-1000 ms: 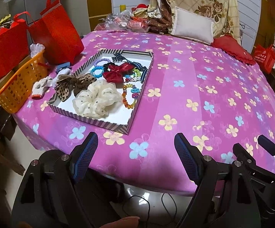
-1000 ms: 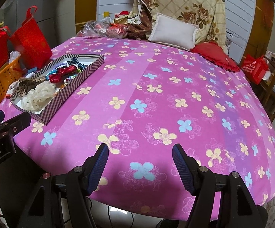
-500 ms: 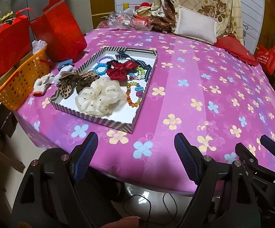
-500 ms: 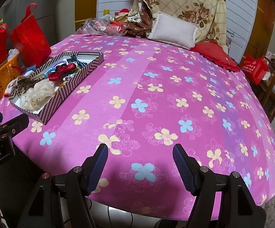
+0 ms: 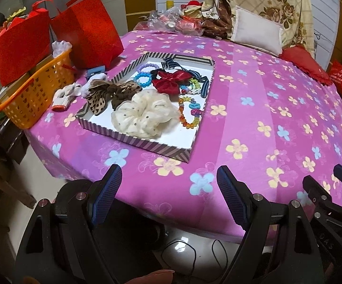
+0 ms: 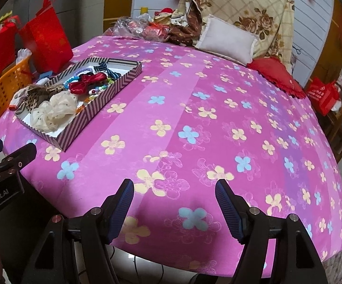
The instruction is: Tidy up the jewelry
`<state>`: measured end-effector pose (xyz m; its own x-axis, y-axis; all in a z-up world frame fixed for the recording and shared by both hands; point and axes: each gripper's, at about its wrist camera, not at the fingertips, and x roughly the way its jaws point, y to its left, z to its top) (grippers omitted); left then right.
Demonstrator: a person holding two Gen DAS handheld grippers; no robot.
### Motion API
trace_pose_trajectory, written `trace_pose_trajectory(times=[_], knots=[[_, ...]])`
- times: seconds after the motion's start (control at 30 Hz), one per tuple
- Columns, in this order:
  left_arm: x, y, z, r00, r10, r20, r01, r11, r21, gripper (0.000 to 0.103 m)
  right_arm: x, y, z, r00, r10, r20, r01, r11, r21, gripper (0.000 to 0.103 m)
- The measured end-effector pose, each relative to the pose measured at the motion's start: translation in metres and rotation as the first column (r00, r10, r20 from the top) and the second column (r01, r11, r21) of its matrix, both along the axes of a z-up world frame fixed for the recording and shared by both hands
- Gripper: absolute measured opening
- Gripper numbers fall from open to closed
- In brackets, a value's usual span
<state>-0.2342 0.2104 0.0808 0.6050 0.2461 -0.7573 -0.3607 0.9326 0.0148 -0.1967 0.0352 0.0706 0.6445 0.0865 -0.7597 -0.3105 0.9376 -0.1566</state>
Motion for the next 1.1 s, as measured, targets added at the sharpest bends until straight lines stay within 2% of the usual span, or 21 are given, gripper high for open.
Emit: trace_pose_trajectory(times=[1.1], knots=[[-0.006,0.025,-0.003,0.998,0.064,-0.006,-0.065,0.997,-0.041,0.082,-0.008,0.035,0.016,0.995,0.087,0.044,-0.086,0.996,-0.020,0.070]])
